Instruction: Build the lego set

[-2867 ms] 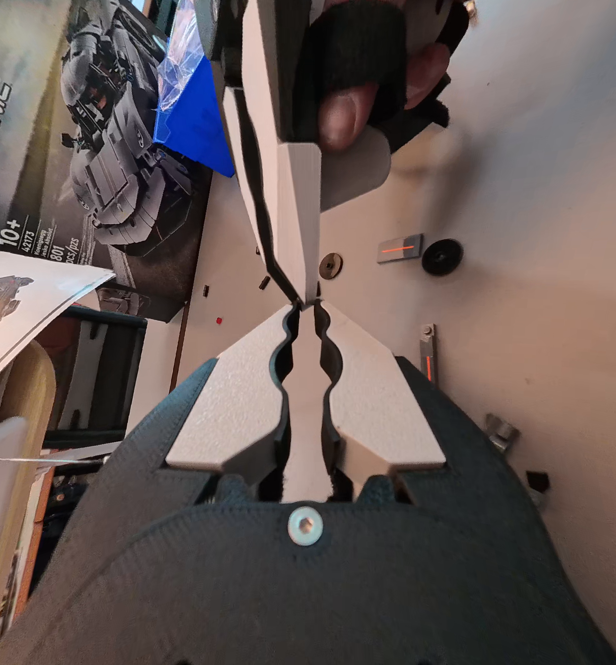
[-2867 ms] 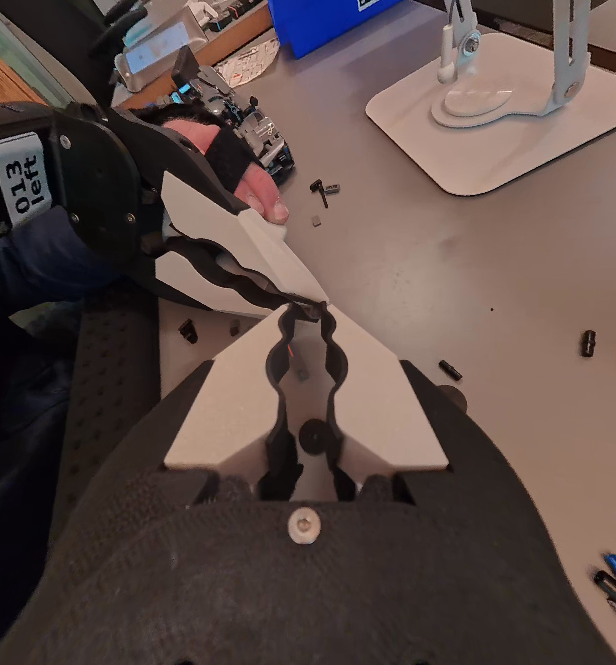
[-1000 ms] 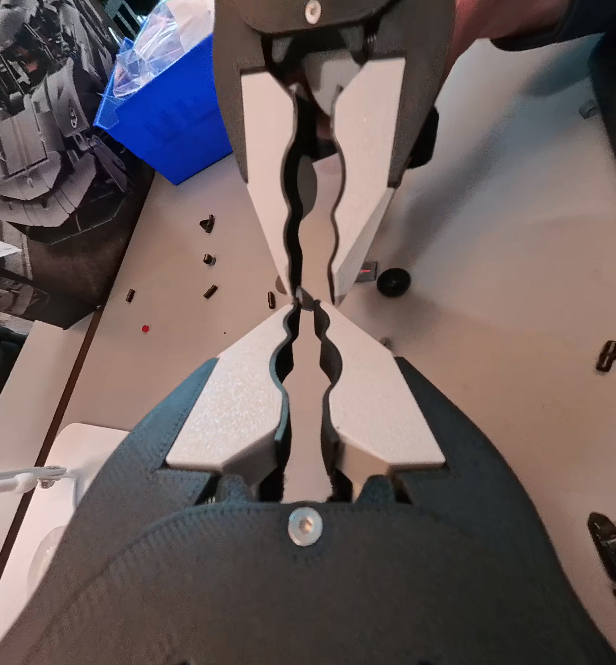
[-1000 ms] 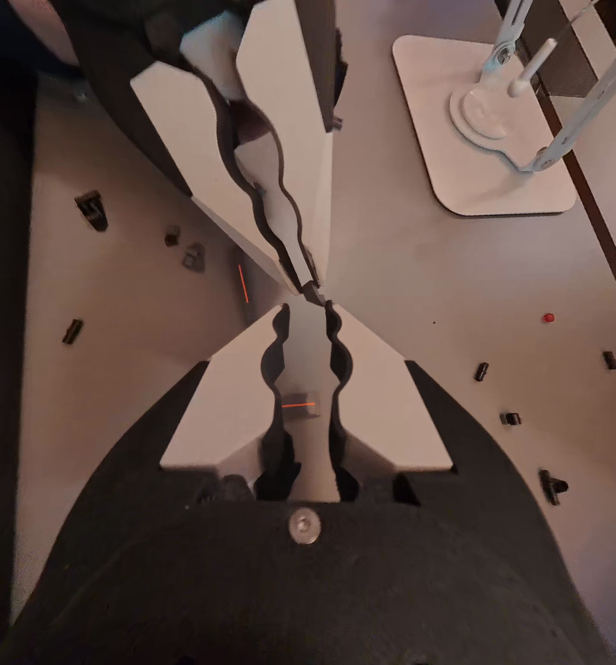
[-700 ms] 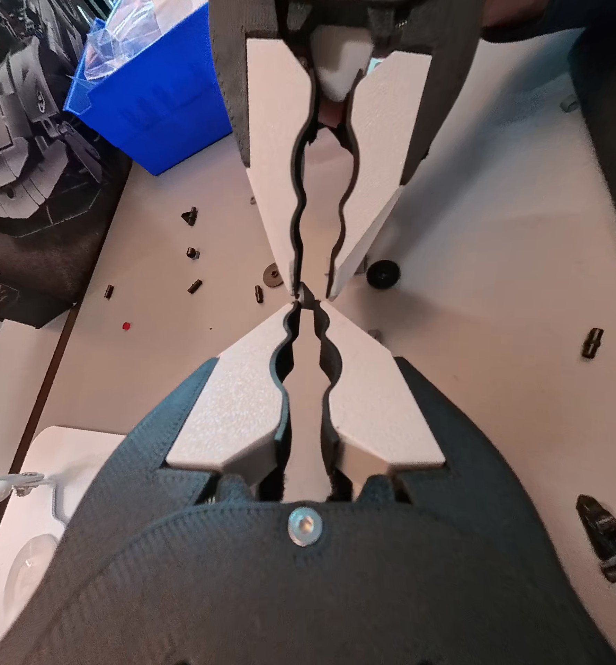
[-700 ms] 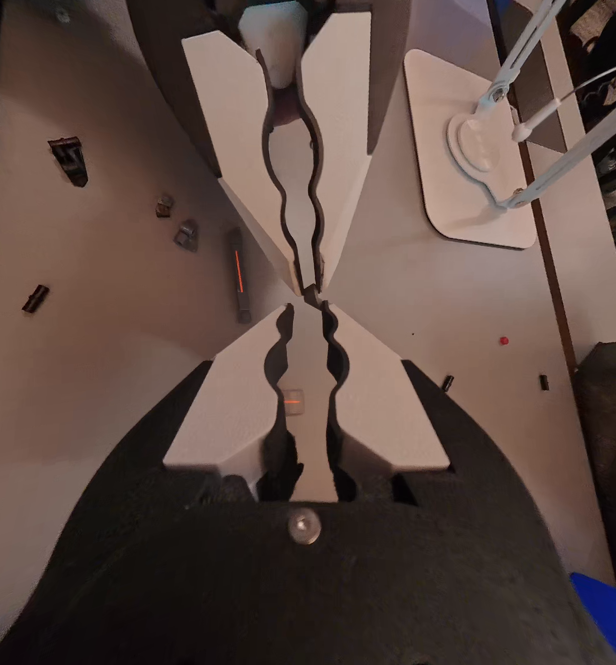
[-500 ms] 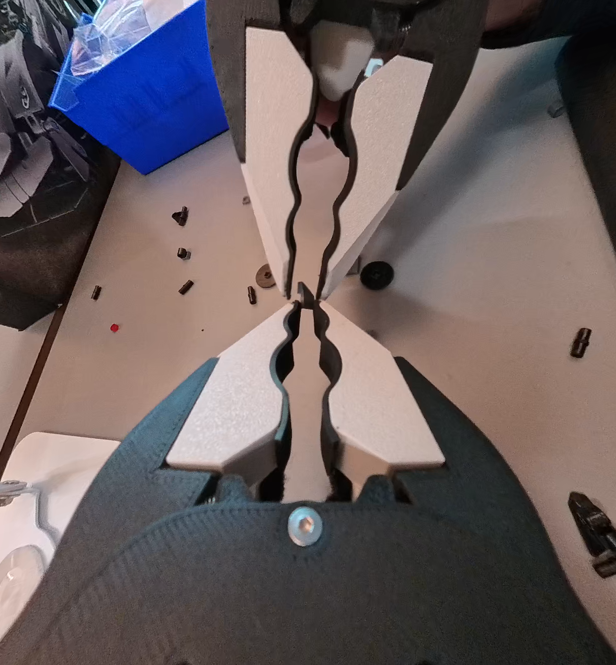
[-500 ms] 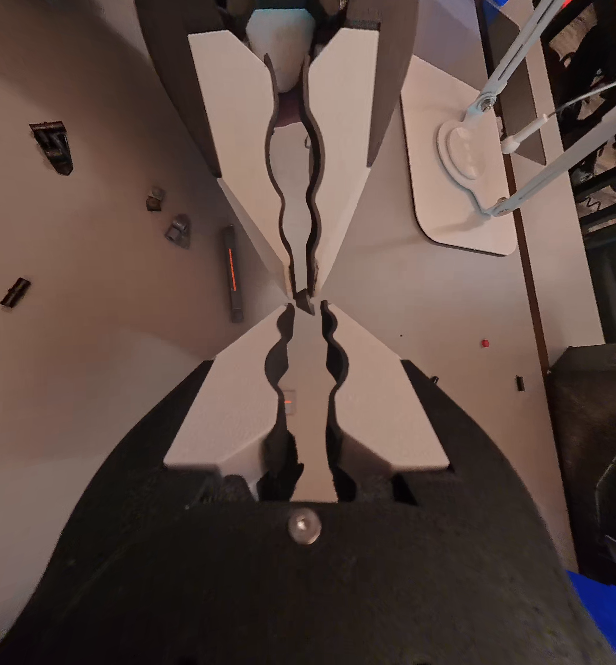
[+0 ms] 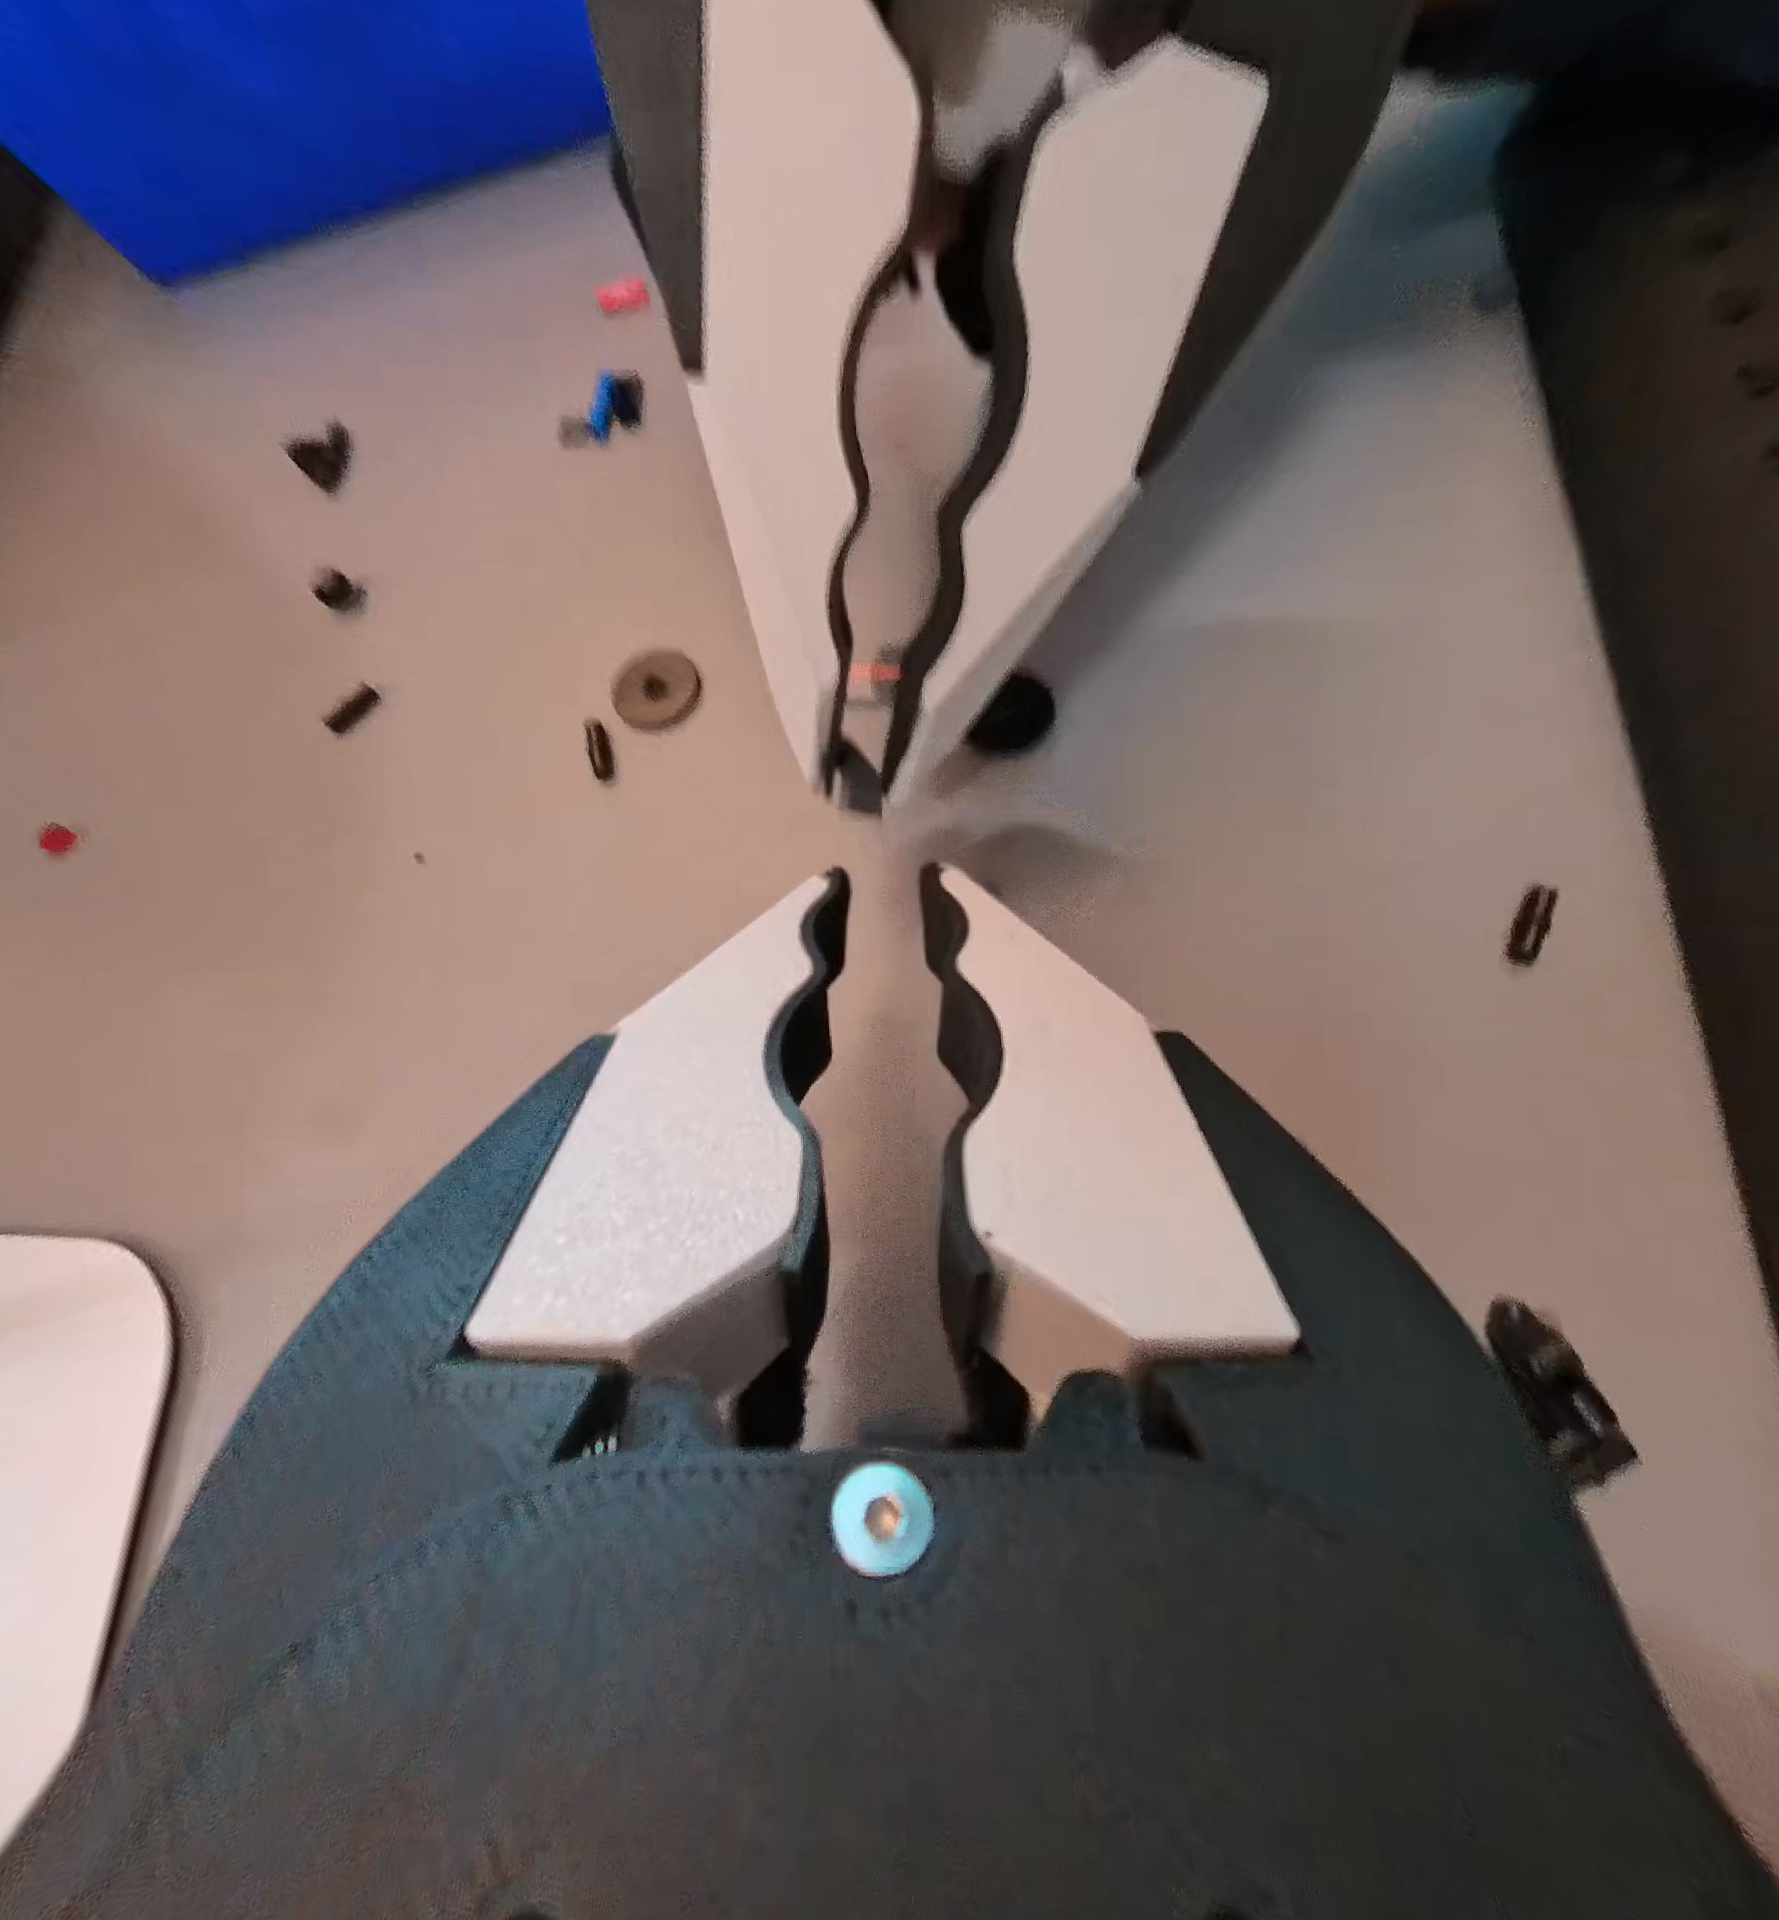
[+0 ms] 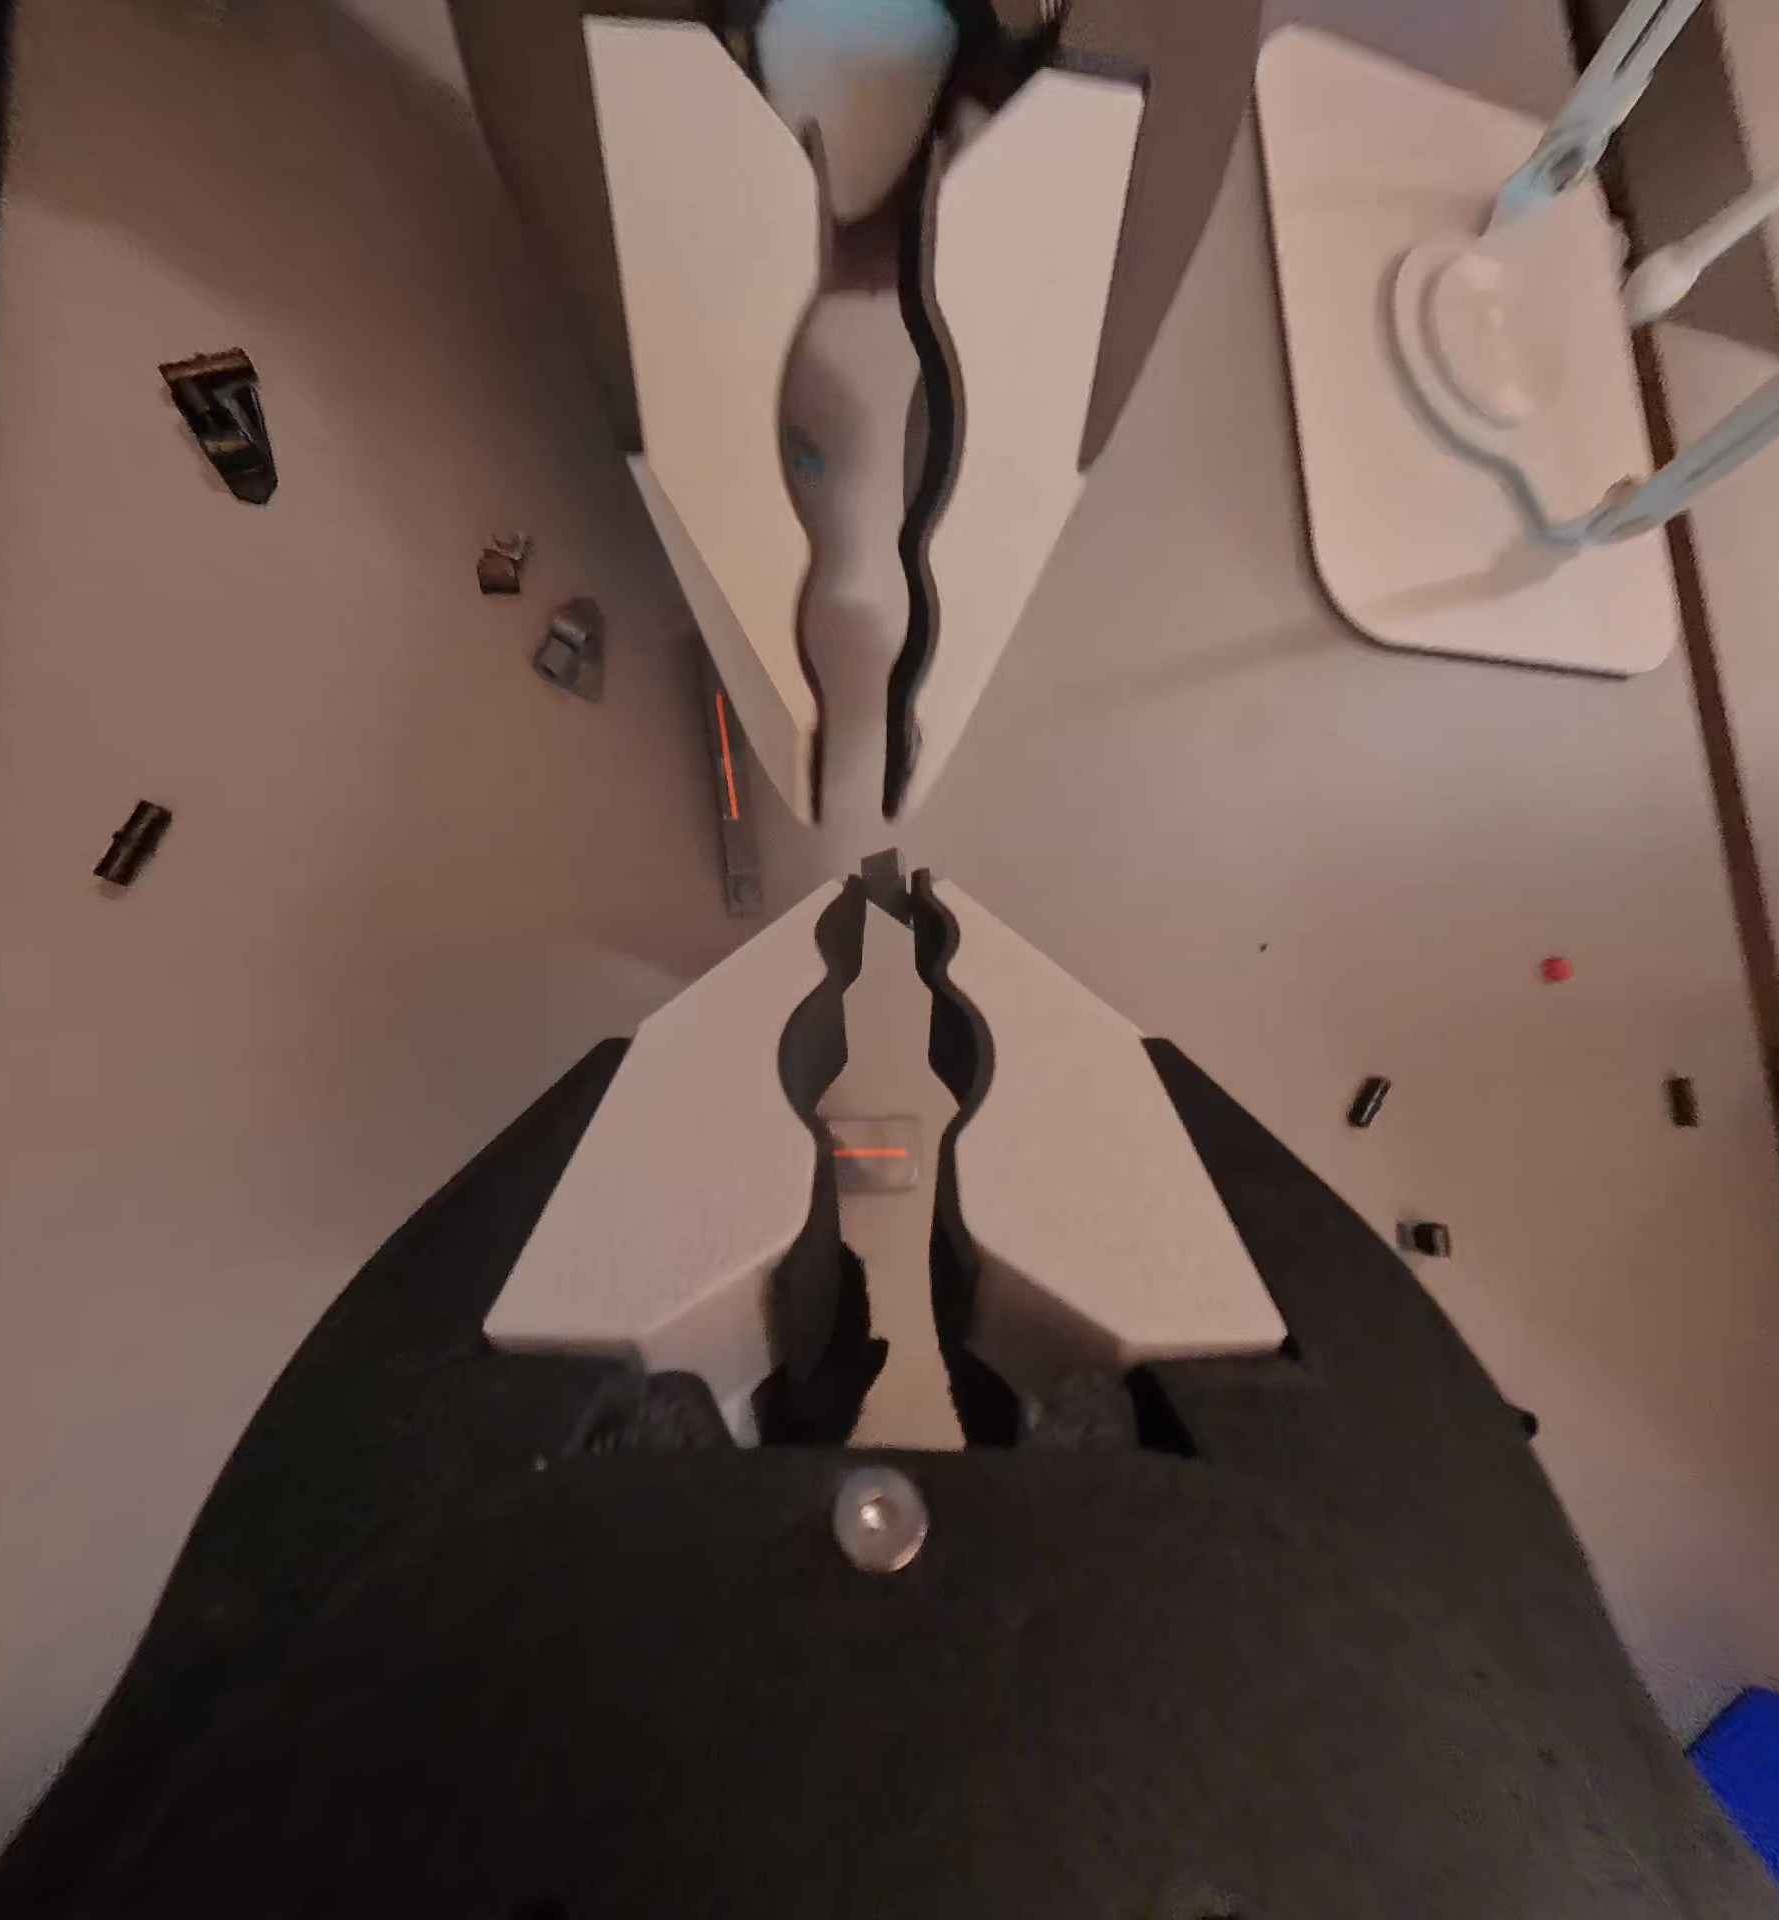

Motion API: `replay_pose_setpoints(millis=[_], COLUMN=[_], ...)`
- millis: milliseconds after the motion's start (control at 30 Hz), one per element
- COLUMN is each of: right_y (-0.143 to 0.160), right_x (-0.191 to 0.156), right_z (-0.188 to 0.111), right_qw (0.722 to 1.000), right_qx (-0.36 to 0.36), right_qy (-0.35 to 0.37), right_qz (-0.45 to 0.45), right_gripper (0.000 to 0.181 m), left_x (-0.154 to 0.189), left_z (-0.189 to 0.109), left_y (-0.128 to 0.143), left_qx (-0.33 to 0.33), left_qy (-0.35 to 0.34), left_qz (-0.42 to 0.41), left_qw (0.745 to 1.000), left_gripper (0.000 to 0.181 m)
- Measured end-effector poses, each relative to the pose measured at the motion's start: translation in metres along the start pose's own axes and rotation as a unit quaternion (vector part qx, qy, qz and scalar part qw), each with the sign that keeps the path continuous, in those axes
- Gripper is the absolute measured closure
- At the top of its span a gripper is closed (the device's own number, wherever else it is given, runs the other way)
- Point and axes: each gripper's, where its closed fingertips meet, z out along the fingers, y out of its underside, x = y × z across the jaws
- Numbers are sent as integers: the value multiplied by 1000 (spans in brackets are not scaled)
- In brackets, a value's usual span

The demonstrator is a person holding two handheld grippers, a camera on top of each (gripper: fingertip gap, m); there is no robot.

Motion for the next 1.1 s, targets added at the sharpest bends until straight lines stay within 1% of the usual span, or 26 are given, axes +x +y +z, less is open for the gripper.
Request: replay_pose_setpoints(millis=[67, 167, 300, 367, 500, 767, 900, 1100], right_y=[5, 10, 16, 17, 19, 17, 16, 22], right_x=[-7, -16, -26, -29, -34, -33, -29, -30], right_z=[4, 10, 14, 16, 20, 21, 18, 21], right_qw=[999, 997, 993, 991, 989, 985, 987, 985], right_qx=[-11, -24, -39, -42, -50, -45, -41, -58], right_qy=[-28, -60, -95, -106, -121, -129, -120, -122], right_qz=[18, 34, 55, 63, 73, 100, 101, 111], right_gripper=[174, 174, 174, 174, 174, 174, 174, 174], left_x=[3, 10, 23, 28, 28, 27, 26, 26], left_z=[-4, -7, 3, 6, 10, 12, 13, 13], left_y=[14, 17, 24, 28, 30, 31, 31, 31], left_qx=[-32, -33, -59, -74, -81, -85, -85, -86], left_qy=[13, 43, 70, 77, 78, 72, 71, 69], left_qz=[-7, -33, -16, -10, -14, -11, -10, -9], left_qw=[999, 998, 996, 994, 994, 994, 994, 994], left_gripper=[165, 162, 159, 160, 162, 169, 172, 173])
